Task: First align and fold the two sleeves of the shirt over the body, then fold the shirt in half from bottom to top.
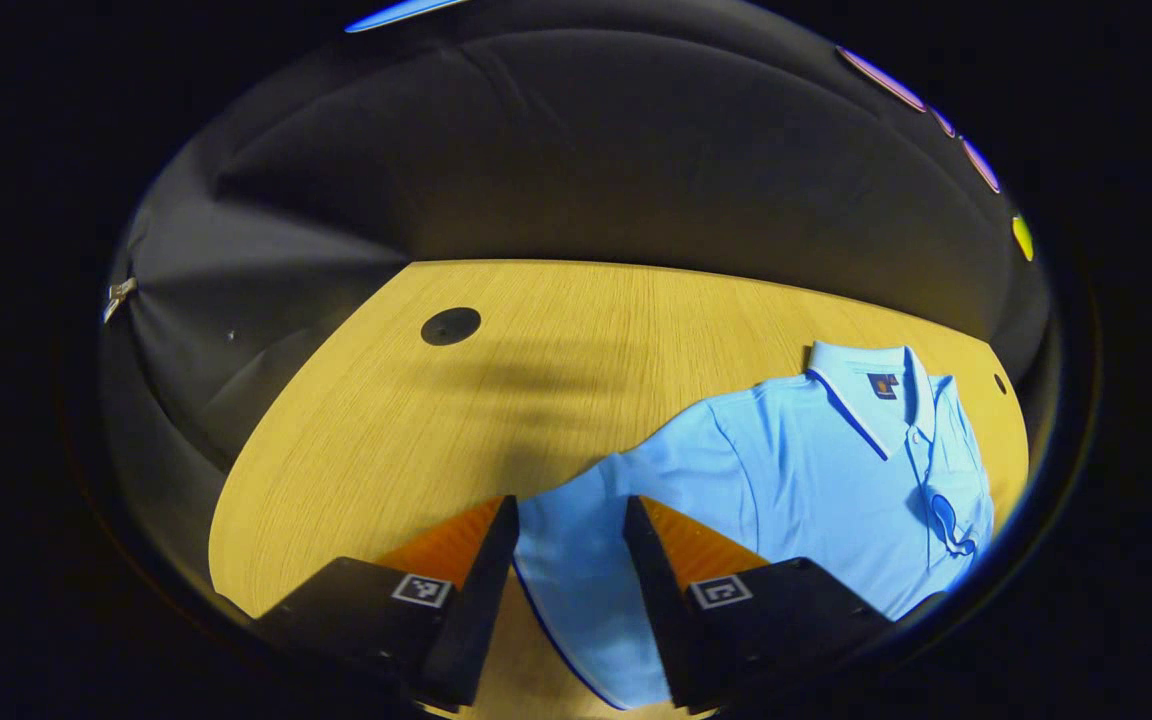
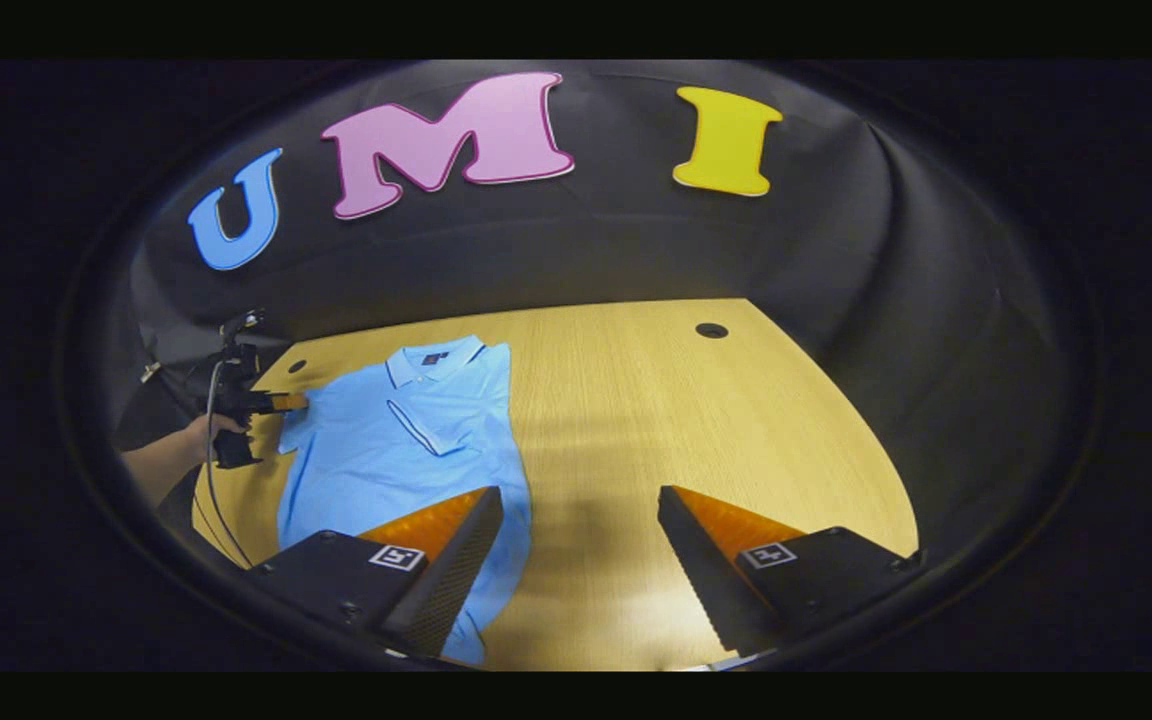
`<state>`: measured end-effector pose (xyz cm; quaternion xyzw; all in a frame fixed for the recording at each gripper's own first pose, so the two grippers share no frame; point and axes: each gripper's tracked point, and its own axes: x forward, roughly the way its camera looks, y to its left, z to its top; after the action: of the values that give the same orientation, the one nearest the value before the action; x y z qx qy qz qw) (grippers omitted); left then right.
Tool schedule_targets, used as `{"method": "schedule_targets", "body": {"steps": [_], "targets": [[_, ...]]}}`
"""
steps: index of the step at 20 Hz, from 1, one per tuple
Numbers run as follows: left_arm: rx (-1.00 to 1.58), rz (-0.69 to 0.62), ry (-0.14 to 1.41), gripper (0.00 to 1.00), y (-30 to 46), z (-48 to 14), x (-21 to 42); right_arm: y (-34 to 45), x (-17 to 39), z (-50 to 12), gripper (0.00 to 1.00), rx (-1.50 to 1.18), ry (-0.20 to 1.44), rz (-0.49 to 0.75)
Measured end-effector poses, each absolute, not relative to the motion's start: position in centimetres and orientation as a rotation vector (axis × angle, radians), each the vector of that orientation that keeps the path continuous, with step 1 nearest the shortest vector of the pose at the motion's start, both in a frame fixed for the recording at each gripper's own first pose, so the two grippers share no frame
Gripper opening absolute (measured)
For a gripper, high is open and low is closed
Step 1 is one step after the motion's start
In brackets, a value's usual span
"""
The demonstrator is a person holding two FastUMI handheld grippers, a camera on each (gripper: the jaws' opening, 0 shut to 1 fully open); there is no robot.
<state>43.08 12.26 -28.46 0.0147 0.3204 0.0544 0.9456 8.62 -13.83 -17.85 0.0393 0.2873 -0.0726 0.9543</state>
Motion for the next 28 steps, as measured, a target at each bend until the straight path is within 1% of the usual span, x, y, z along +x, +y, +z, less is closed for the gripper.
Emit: {"method": "schedule_targets", "body": {"steps": [2,4,5,6,7,8,9,10,12,15,16,17,18,23,25,26,27,28], "targets": [[0.025,0.099,0.65,0.55,11.6,-28.5,43.2,-13.7,8.8,-18.1,0.98,0.093,0.585,-0.141],[0.031,0.098,0.649,0.3,11.1,-28.5,43.2,-13.4,9.0,-18.5,0.98,0.101,0.587,-0.129],[0.048,0.091,0.655,0.25,10.9,-28.6,43.1,-13.4,9.1,-18.6,0.94,0.104,0.589,-0.125],[0.069,0.082,0.653,0.17,10.8,-28.5,43.3,-13.3,9.2,-18.8,0.98,0.108,0.594,-0.121],[0.08,0.077,0.652,0.12,10.6,-28.4,43.4,-13.3,9.3,-19.0,0.94,0.114,0.601,-0.116],[0.07,0.069,0.648,0.07,10.3,-28.2,43.5,-13.4,9.3,-19.1,0.98,0.117,0.604,-0.113],[0.048,0.054,0.643,0.12,9.8,-28.1,43.7,-13.6,9.4,-19.1,0.98,0.113,0.603,-0.114],[0.032,0.048,0.646,0.06,9.4,-28.1,43.7,-13.9,9.4,-19.0,0.98,0.108,0.6,-0.115],[0.059,0.048,0.633,0.07,8.7,-27.5,43.7,-14.3,9.4,-18.9,0.98,0.097,0.595,-0.117],[0.081,-0.019,0.592,0.06,5.2,-25.3,43.8,-14.3,9.1,-19.0,0.98,0.085,0.602,-0.106],[0.078,-0.049,0.586,0.11,3.7,-24.7,43.7,-14.2,9.1,-19.0,0.99,0.08,0.603,-0.102],[0.076,-0.077,0.575,0.11,2.1,-24.0,43.4,-14.2,9.0,-19.0,0.99,0.077,0.602,-0.099],[0.074,-0.101,0.563,0.06,0.6,-23.2,43.1,-14.1,9.0,-18.9,0.99,0.077,0.599,-0.096],[0.006,-0.223,0.522,0.06,-8.7,-20.2,40.2,-13.3,8.6,-18.3,0.99,0.08,0.578,-0.087],[-0.037,-0.27,0.502,0.08,-12.2,-19.5,38.9,-13.1,8.0,-18.0,0.99,0.081,0.568,-0.088],[-0.049,-0.292,0.493,0.14,-13.8,-19.1,38.4,-12.9,7.6,-17.9,0.99,0.084,0.562,-0.089],[-0.058,-0.323,0.486,0.17,-15.1,-18.5,37.6,-12.7,7.2,-17.9,0.99,0.087,0.56,-0.091],[-0.054,-0.344,0.477,0.44,-15.9,-18.2,36.9,-12.6,6.7,-17.8,0.99,0.091,0.557,-0.092]]}}
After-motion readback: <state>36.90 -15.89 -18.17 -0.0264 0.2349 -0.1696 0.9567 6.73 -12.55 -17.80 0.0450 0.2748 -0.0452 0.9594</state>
